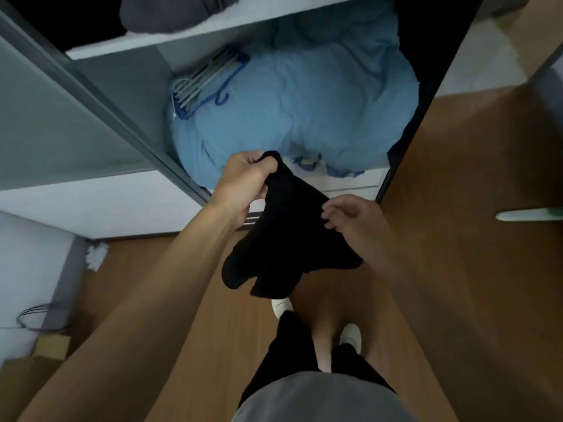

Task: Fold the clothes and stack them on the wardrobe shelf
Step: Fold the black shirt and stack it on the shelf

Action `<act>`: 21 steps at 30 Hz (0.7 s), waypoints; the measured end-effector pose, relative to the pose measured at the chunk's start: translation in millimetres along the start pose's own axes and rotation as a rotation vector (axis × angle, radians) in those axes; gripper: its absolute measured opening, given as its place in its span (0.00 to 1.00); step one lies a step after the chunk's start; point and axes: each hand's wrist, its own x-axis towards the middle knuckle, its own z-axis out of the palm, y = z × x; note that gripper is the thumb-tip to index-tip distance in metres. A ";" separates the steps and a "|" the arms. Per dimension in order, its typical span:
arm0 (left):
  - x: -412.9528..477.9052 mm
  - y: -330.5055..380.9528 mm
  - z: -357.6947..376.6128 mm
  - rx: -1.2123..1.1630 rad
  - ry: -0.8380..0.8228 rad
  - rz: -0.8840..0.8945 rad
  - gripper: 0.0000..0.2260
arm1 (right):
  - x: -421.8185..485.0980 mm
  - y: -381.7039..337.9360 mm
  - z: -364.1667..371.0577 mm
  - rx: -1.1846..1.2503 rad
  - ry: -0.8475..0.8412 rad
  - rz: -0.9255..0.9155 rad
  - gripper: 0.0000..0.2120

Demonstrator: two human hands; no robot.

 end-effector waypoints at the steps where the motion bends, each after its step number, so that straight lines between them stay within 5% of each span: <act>1: -4.5 0.0 2.8 0.031 0.017 0.009 0.04 | -7.2 -4.2 1.7 0.024 -0.052 -0.034 0.09; 5: -21.7 4.5 23.2 -0.046 0.068 0.032 0.14 | -29.5 -12.8 7.8 0.006 -0.141 -0.083 0.04; 9: -36.6 14.8 32.3 -0.086 -0.040 0.025 0.16 | -43.4 -18.6 31.2 -0.012 -0.036 0.011 0.25; 15: -60.1 12.4 4.4 -0.184 -0.267 0.124 0.18 | -27.0 -23.4 59.0 -0.154 0.232 -0.049 0.14; 21: -45.5 -2.7 -54.6 0.047 -0.212 0.256 0.20 | -14.6 -12.7 46.6 -0.461 0.152 -0.023 0.10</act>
